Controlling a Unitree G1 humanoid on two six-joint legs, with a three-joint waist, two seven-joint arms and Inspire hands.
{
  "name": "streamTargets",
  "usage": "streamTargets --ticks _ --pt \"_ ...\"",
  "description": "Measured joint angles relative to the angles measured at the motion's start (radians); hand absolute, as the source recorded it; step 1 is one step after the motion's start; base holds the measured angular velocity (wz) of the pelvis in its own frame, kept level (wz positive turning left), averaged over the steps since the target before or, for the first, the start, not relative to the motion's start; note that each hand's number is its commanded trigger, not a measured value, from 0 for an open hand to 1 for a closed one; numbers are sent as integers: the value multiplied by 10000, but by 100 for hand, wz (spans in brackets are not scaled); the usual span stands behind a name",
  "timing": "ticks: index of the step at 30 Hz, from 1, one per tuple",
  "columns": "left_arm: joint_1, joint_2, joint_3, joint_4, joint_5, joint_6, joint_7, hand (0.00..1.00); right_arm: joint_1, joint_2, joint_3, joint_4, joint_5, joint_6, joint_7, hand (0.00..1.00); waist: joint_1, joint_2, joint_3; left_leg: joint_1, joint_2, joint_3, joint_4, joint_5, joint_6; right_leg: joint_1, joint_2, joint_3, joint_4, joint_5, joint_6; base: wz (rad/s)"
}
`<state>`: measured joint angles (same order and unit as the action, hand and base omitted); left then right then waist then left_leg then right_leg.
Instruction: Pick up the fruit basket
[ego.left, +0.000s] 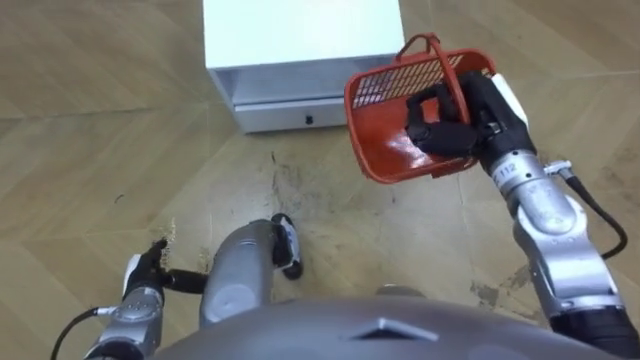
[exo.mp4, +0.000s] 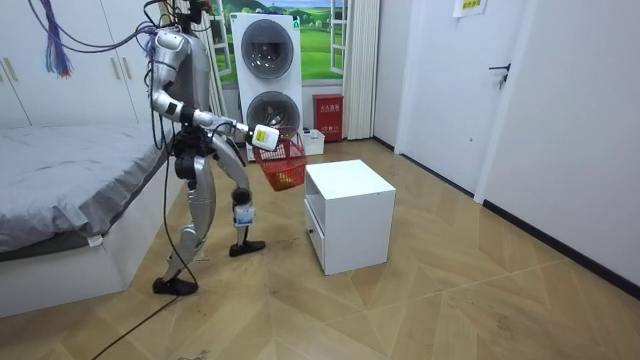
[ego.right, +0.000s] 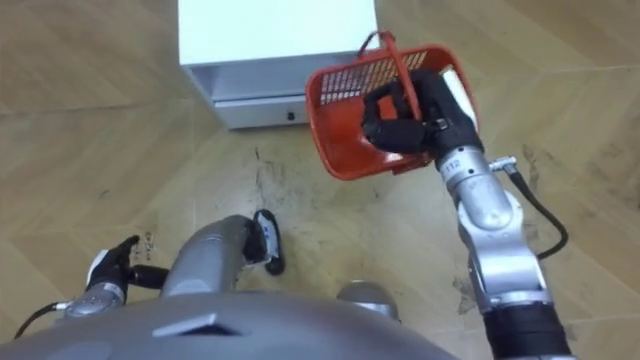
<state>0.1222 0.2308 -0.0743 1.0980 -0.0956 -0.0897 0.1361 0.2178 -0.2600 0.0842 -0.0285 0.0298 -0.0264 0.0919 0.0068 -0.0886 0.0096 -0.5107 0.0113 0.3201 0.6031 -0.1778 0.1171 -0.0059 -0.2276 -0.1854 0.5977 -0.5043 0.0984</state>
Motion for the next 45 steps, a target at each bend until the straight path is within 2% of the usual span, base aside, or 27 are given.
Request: streamTargets --ticks 2,3,4,5,6,8,9,10,12,13,15,16,17,21,24,26,27,28,29,30,31,32,33,35,36,38,45 --pt "-11 5 13 -2 5 -52 88 0 -15 81 35 -54 3 -62 -5 100 5 1 2 596 -267 10 -20 -446 117 -382 -358 286 1821 904 -106 5" --pt "-41 9 16 17 -16 -54 91 0 -96 158 37 -58 -2 -87 -30 100 11 35 19 905 -361 -10 -43 -686 166 -662 -453 529 2761 1639 -316 4" --pt "-24 16 17 27 -34 -53 98 0 -124 209 39 -76 -5 -97 -46 100 14 45 25 1072 -422 -22 -70 -801 174 -847 -525 633 3240 2097 -380 0" --pt "-45 11 10 21 -72 -53 110 0 -127 246 49 -102 -6 -160 -60 100 0 100 52 1415 -496 -68 -131 -978 257 -1201 -543 931 4087 3196 -551 0" --pt "-49 12 -11 15 -84 -49 127 0 -136 284 48 -99 -6 -171 -69 100 3 158 67 1767 -555 -125 -292 -1085 295 -1559 -489 1248 4753 4088 -511 0" --pt "-63 6 -91 -30 -79 -41 141 0 -248 295 68 -101 -13 -170 -147 100 27 358 136 2174 -566 -321 -586 -1166 316 -2312 -301 1318 5596 3881 -365 14" --pt "-87 -12 -94 -118 3 -44 140 0 -251 295 76 -101 -15 -162 -241 100 -30 526 104 2433 -563 -543 -878 -1142 294 -2822 -62 1215 5637 3508 -345 27" --pt "-128 -13 -89 -120 15 -54 140 0 -252 298 83 -100 -47 -156 -306 100 -26 567 98 2564 -540 -590 -1026 -1122 294 -3031 44 1195 5458 3309 -332 31" --pt "-167 -7 -181 -141 44 -94 137 0 -263 300 142 -94 -246 -150 -502 100 1 680 83 3023 -526 -946 -1558 -1073 230 -3540 439 1108 3701 2687 -259 36" --pt "-164 -12 -186 -145 93 -158 115 0 -261 304 145 -92 -271 -147 -530 100 3 681 84 3141 -526 -1041 -1710 -1051 194 -3575 559 1135 2995 2629 -265 39" --pt "-108 -23 -189 -68 112 -302 103 0 -264 310 141 -99 -361 -149 -752 100 35 637 47 3471 -527 -1275 -2131 -979 82 -3432 889 1168 661 2652 -301 35" --pt "-58 -21 -191 10 118 -285 118 0 -262 303 136 -100 -358 -151 -996 100 21 557 21 3682 -575 -1448 -2302 -974 8 -3177 1036 1108 -983 3009 -482 54" --pt "44 -112 -190 44 132 -228 151 0 -228 269 109 -85 -354 -147 -1270 100 -26 612 -38 3916 -551 -1753 -2422 -1000 -121 -2815 1160 988 -1582 3426 -512 49" --pt "486 -166 -115 38 295 -231 160 0 -416 282 116 -97 -353 -164 -1783 100 228 631 -70 4904 -179 -1928 -3561 -729 -563 -1533 1643 618 -3030 3583 -730 18" --pt "738 -169 105 21 523 -92 125 0 -643 270 138 -140 -332 -166 -1993 100 363 633 -80 5252 5 -1899 -3833 -675 -656 -1000 1877 609 -3622 3634 -813 1" --pt "835 -173 180 3 614 76 121 0 -683 266 224 -64 -148 -171 -2161 100 372 605 -77 5176 42 -1844 -3415 -678 -770 -600 1856 693 -3976 3693 -887 17" --pt "842 -162 182 -9 615 116 120 0 -715 266 302 23 -45 -171 -2258 100 315 520 -31 4929 22 -1790 -2826 -703 -909 -441 1770 983 -4129 3721 -903 49" --pt "831 -138 180 -78 661 189 102 0 -789 257 435 298 332 -185 -2439 100 222 299 0 4331 3 -1710 -2666 -827 -1126 -344 1604 1649 -4256 3738 -873 73" --pt "648 -156 180 -214 881 204 77 0 -873 239 307 601 510 -210 -2547 100 212 388 -47 3672 203 -1706 -3566 -295 -1243 -439 1608 1783 -4241 3696 -775 61" --pt "569 -133 203 -254 1107 203 106 0 -1066 306 339 1278 542 -221 -2619 100 434 245 -119 3616 214 -1276 -3513 75 -842 -547 1530 1797 -4229 3595 -541 34" --pt "537 -151 199 -239 1120 210 109 0 -1164 313 387 1594 546 -217 -2623 100 578 243 -102 3664 220 -1258 -3512 82 -837 -553 1531 1626 -4258 3631 -465 -7" --pt "532 -201 192 -225 1126 277 112 0 -1254 314 504 2024 548 -206 -2623 100 788 314 -56 3744 196 -1323 -3510 81 -837 -530 1561 1199 -4320 3642 -432 -13" --pt "532 -246 179 -241 1125 379 111 0 -1253 317 555 2127 547 -180 -2624 100 936 316 -64 3766 174 -1620 -3515 81 -837 -543 1598 836 -4355 3672 -478 -18" --pt "595 -275 153 -243 1126 459 105 0 -1314 315 613 2099 517 -183 -2660 100 1104 353 -57 3716 93 -2191 -3572 74 -850 -537 1589 495 -4496 3803 -539 -26" --pt "622 -311 159 -206 1126 489 98 0 -1365 291 693 2193 519 -258 -2825 100 1041 488 -25 3713 72 -2306 -3690 83 -883 -507 1591 289 -4484 3809 -542 -4" --pt "616 -309 156 -204 1120 466 113 0 -1404 299 758 2652 572 -350 -3026 100 841 590 -33 3812 12 -2309 -4018 156 -982 -508 1623 179 -4471 3798 -538 25" --pt "672 -478 6 -168 1342 453 143 0 -1788 390 1020 4074 470 -394 -3220 100 857 604 14 3477 -62 -2377 -4077 188 -963 -900 1574 -93 -4451 3772 -545 0"
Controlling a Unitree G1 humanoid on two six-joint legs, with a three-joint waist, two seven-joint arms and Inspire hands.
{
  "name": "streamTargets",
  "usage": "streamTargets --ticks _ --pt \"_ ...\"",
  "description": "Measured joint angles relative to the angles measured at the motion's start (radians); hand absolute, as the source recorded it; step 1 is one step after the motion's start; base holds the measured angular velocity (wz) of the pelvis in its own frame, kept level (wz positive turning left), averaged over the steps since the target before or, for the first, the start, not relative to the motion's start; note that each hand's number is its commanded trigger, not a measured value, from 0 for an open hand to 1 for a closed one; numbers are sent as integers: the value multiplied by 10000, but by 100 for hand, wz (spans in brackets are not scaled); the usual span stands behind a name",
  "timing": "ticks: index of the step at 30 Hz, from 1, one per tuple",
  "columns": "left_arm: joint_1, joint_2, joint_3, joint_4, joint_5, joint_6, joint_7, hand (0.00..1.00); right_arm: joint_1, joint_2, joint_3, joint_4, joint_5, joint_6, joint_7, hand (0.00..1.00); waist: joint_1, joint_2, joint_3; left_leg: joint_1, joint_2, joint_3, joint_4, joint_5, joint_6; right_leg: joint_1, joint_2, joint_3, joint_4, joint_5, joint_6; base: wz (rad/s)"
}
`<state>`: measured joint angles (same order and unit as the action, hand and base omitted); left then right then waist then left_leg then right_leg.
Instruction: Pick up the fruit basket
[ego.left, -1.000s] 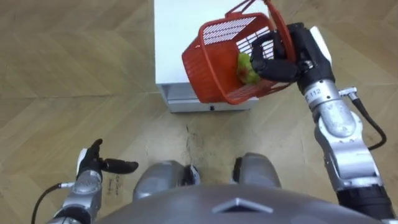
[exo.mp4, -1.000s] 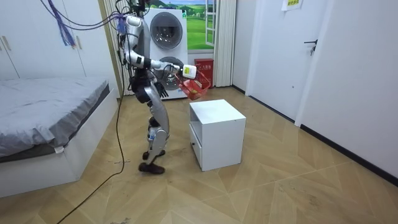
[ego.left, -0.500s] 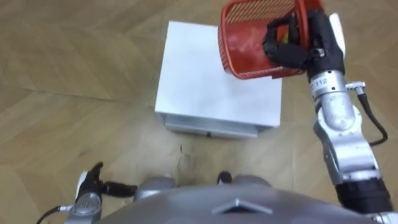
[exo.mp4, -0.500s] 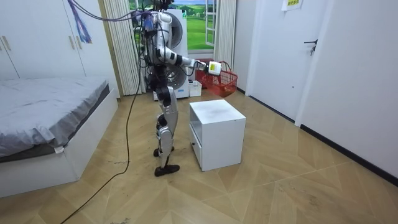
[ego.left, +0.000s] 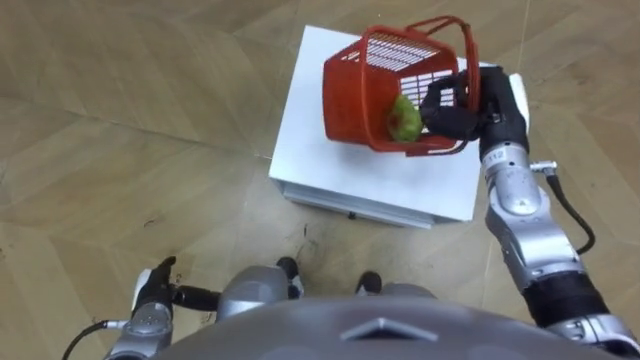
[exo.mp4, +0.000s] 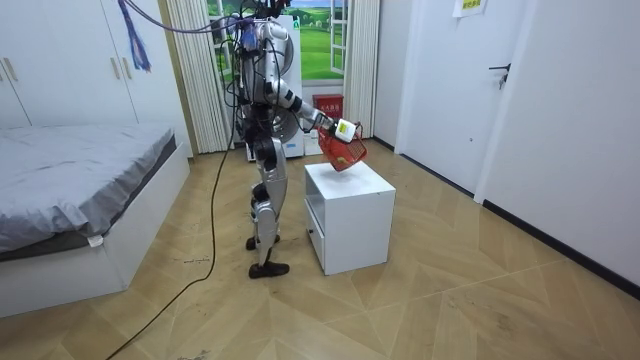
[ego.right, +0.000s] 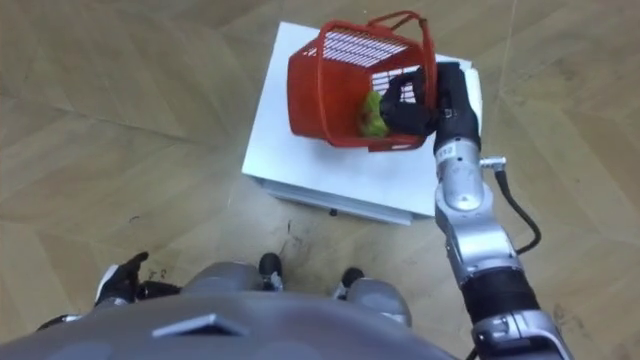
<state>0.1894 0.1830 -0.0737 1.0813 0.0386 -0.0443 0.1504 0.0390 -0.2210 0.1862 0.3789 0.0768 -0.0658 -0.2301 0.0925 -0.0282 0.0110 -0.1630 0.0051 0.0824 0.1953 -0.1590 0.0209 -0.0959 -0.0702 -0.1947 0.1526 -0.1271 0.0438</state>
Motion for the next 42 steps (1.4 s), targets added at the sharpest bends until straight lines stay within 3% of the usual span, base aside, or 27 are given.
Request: streamTargets --ticks 6,12,13,14,21,27,37,42 --pt "21 -4 -94 -9 405 421 -75 0 -188 232 -3 782 -17 -12 20 100 -26 7 11 -698 -8 -23 293 34 49 -607 -36 -110 193 -5 -8 3" --pt "33 -2 -90 49 421 593 -149 0 -280 272 0 1620 -16 -5 46 100 -3 70 48 -985 14 -59 490 29 46 -745 -41 -246 199 2 -20 4" --pt "33 -5 -92 61 424 591 -172 0 -308 290 -2 1696 -46 -6 52 67 -6 103 57 -1080 27 -55 569 28 46 -819 -39 -253 225 6 -26 0" --pt "33 -5 -93 63 437 590 -178 0 -308 322 -3 1696 -46 -16 49 2 -5 155 88 -1143 45 -55 618 27 46 -897 -38 -284 287 8 -29 0" --pt "47 -7 -91 52 977 582 -132 0 -301 481 -11 1721 -86 -120 1 0 7 427 50 -1266 73 -6 662 28 47 -1139 -45 -300 505 -7 -63 -2" --pt "45 -67 -78 52 1120 564 -130 0 -281 561 38 1739 -277 -332 -6 0 -32 422 47 -1257 61 -10 648 29 48 -1150 -76 -408 540 -9 -66 -1" --pt "46 -122 -73 116 1146 592 -138 0 -307 566 -70 1899 -783 -349 -3 0 -49 383 27 -1240 24 -8 633 30 51 -1134 -126 -503 550 -10 -65 0" --pt "64 -145 -27 199 1292 610 -144 0 -282 575 -127 1556 -920 -346 -12 0 -46 192 -12 -1149 14 11 619 37 62 -1138 -157 -486 692 -30 -56 0"
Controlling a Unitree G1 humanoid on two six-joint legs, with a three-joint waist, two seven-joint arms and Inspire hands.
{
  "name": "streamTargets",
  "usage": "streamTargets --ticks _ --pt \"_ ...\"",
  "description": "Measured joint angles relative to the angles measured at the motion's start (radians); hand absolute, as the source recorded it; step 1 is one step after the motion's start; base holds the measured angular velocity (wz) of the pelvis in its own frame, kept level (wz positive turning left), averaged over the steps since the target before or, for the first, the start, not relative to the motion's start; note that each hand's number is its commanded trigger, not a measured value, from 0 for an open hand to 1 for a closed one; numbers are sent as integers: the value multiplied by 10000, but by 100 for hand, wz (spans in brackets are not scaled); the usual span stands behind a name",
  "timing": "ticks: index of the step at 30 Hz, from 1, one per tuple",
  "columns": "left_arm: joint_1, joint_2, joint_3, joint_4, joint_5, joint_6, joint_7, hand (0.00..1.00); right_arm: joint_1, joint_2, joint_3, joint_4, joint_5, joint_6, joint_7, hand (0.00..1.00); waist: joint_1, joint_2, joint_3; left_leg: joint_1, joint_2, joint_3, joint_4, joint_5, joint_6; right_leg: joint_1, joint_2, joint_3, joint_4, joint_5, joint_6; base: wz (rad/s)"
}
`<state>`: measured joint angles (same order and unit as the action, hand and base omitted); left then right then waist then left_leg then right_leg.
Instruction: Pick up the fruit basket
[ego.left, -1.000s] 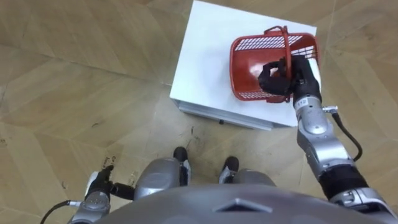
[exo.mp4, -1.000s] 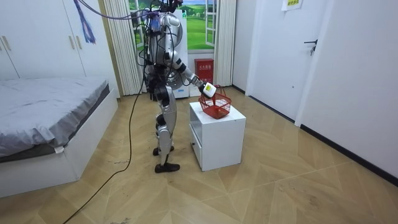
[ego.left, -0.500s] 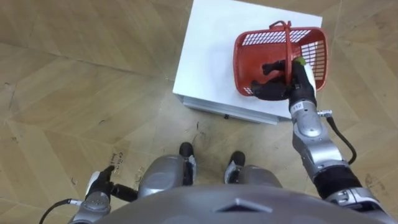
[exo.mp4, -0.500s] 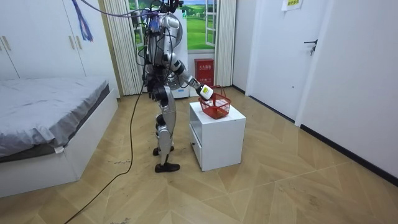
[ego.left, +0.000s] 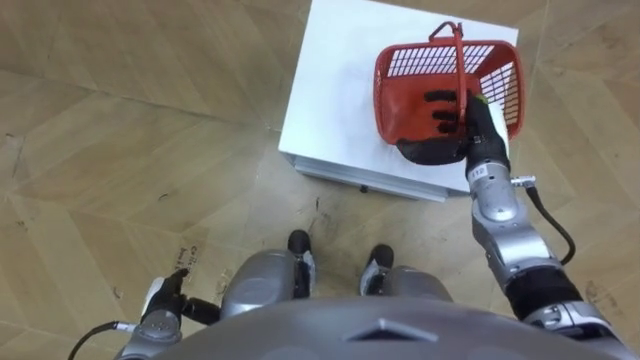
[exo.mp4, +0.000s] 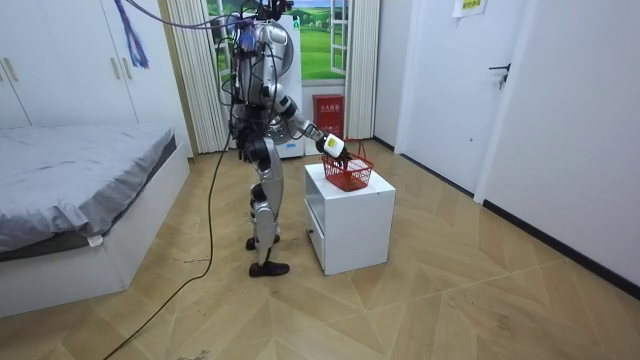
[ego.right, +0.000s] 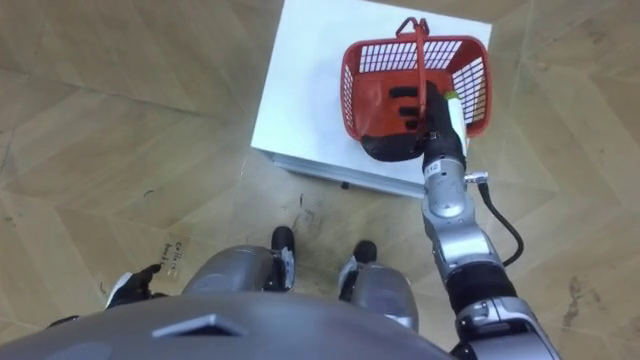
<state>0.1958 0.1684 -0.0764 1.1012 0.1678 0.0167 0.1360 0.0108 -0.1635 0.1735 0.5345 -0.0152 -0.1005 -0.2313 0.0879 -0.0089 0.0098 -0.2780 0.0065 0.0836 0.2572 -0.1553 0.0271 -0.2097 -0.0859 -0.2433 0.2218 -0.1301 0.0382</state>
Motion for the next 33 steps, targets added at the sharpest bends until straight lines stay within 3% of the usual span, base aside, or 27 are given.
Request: streamTargets --ticks 11,19,25,33 --pt "-30 -16 -11 172 -4 -93 -20 0 38 34 -2 -494 -223 -160 -10 0 -125 -154 37 649 19 -4 -80 -4 3 712 17 55 -209 2 -3 -1" --pt "178 -20 -7 162 -67 -198 113 0 750 -6 -1 -1226 -209 -428 -30 0 -289 -249 14 1356 -3 231 -376 -2 4 1199 24 173 -216 -4 5 -8" --pt "196 -15 -7 165 -211 -215 106 0 1171 -22 -17 -1225 -232 -503 -542 0 -427 -391 -64 2026 15 477 -696 -4 4 1660 37 462 -374 -16 24 -13" --pt "254 -7 222 -334 -328 -189 115 0 1891 -27 -241 -1134 -379 -507 -744 0 -812 -336 -34 2437 -5 541 -833 -32 33 2001 20 491 -395 -31 47 -3"
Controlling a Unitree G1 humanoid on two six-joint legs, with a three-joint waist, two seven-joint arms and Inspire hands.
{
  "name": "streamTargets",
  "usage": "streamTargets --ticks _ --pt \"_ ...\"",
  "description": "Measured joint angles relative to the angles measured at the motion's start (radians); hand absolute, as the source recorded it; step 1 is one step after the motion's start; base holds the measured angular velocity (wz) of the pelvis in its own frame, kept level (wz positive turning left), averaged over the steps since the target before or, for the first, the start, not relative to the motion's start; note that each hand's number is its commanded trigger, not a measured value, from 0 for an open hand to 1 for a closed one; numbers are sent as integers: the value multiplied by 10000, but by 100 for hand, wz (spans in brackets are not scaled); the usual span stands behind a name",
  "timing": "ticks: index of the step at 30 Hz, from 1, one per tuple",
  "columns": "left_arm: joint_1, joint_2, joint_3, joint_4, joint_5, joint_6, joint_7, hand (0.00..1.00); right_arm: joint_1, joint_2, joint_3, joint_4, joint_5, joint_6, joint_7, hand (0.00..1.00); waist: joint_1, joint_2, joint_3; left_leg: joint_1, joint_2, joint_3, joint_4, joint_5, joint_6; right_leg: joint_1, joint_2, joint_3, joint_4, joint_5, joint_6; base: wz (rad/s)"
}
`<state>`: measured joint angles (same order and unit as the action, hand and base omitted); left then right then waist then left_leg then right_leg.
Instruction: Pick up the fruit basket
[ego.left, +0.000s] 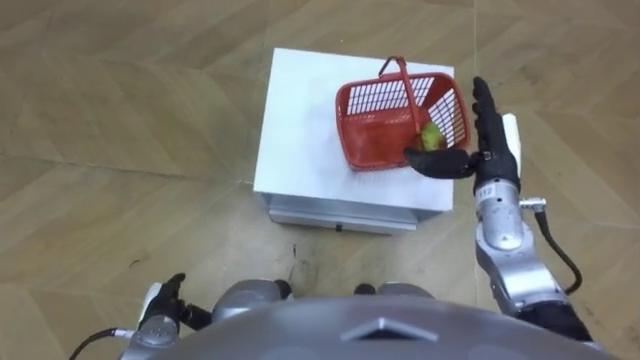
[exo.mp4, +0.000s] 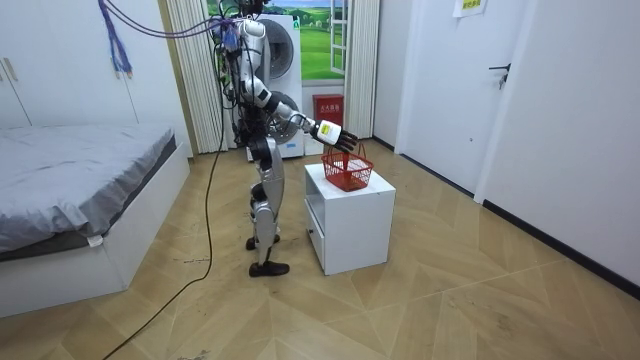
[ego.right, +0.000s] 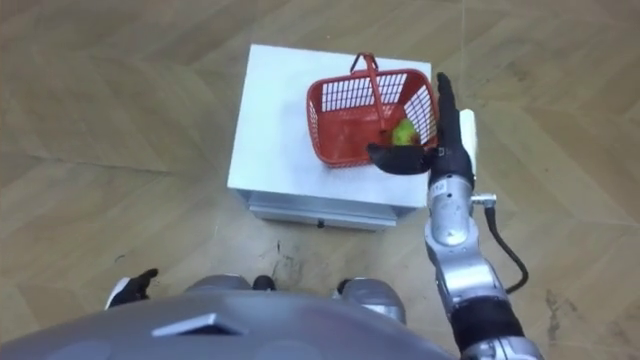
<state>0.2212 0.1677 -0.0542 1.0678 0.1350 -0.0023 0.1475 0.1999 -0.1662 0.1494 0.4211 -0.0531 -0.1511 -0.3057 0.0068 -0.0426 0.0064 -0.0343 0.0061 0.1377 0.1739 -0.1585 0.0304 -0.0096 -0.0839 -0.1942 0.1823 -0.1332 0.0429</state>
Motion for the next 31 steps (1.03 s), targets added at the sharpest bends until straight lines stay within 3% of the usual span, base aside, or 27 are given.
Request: streamTargets --ticks 4,9,13,20,22,26,31 --pt "17 0 158 -331 -672 -73 3 0 140 14 -217 1143 -249 -8 9 0 -46 78 32 132 2 23 -12 -9 7 122 -5 72 -32 -10 13 -2" --pt "66 -58 617 -365 -836 -321 -55 0 206 31 -589 3383 -884 -1 184 0 -36 148 7 262 -31 22 -71 -11 9 286 -9 48 -168 -24 23 0" --pt "72 -120 899 -361 -763 -324 -76 0 269 22 -842 4743 -811 24 517 0 -38 195 -63 289 -44 -16 -64 -12 8 374 -8 -14 -286 -40 23 4" --pt "101 -372 1045 -103 -579 -246 -84 0 130 33 -1034 7026 389 526 1574 0 -17 237 -53 598 -129 -38 -232 -38 -2 641 -15 -30 -350 -78 66 0" --pt "138 -440 1394 59 -436 -119 -92 0 0 31 -1172 7574 473 840 1929 0 -9 195 -19 733 -137 -60 -251 -83 -11 816 -17 -40 -340 -140 81 2" --pt "421 -441 1880 131 598 611 -215 0 -66 34 -1227 8273 -195 1772 2738 0 7 38 -21 958 -143 -203 -66 -292 -27 1183 -24 -159 -318 -306 98 11" --pt "488 -439 1743 145 1143 1376 -556 0 -298 38 -1165 8766 -1181 2843 3483 0 43 49 -18 1168 -120 -350 87 -458 -38 1467 -19 -312 -276 -378 140 8"
